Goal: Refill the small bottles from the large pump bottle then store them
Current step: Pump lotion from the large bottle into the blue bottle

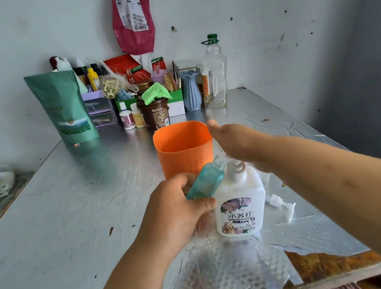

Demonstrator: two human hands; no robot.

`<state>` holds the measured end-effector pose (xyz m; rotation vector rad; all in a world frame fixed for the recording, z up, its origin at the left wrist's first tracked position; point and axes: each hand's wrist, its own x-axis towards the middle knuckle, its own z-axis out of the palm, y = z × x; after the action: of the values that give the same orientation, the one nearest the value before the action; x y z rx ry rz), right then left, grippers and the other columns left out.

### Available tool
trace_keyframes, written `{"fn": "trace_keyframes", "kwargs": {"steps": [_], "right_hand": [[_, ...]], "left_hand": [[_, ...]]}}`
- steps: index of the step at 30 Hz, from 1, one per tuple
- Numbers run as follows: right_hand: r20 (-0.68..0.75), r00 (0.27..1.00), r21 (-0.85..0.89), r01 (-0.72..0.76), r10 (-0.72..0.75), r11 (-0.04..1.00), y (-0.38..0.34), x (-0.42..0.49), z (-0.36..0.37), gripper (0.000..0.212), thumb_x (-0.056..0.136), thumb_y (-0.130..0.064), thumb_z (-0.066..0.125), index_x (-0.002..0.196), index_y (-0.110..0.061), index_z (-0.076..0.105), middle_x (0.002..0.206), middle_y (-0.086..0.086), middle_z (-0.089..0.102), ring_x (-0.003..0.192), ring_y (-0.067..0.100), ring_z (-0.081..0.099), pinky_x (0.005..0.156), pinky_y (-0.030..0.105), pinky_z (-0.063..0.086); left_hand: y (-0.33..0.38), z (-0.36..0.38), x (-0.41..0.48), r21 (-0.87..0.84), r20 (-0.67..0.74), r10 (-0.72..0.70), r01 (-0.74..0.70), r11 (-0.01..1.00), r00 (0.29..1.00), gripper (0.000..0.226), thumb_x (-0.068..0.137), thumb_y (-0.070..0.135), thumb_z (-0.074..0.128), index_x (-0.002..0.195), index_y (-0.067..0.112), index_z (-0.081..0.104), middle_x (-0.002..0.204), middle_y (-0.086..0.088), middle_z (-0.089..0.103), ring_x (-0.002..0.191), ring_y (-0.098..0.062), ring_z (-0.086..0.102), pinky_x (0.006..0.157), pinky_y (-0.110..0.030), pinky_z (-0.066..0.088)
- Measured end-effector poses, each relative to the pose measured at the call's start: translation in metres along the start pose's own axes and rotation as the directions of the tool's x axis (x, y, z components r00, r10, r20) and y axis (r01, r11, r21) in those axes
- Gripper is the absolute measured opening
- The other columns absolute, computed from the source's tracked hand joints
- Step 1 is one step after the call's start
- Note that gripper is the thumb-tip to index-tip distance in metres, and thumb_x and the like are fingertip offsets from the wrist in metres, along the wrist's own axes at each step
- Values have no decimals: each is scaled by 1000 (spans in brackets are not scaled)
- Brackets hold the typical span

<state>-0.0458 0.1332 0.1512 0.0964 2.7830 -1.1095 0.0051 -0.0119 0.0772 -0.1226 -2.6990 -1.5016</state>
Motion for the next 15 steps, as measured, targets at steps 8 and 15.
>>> {"fn": "trace_keyframes", "kwargs": {"steps": [8,15], "right_hand": [[15,999,-44,41,-40,998,-9,-9,-7,58,103,-44,15,149,-10,21,153,15,26,140,31,27,112,41,23],[36,999,-48,37,-36,998,-5,-8,-6,54,104,-39,13,149,-10,21,149,16,33,136,31,34,110,41,28]], "left_hand": [[6,-5,0,26,-18,13,-13,1000,1000,24,71,26,83,91,28,69,87,7,73,83,-14,69,83,-48,54],[5,-2,2,19,-14,11,-11,1000,1000,26,72,24,83,95,29,70,89,9,73,84,-12,68,84,-45,54]]}}
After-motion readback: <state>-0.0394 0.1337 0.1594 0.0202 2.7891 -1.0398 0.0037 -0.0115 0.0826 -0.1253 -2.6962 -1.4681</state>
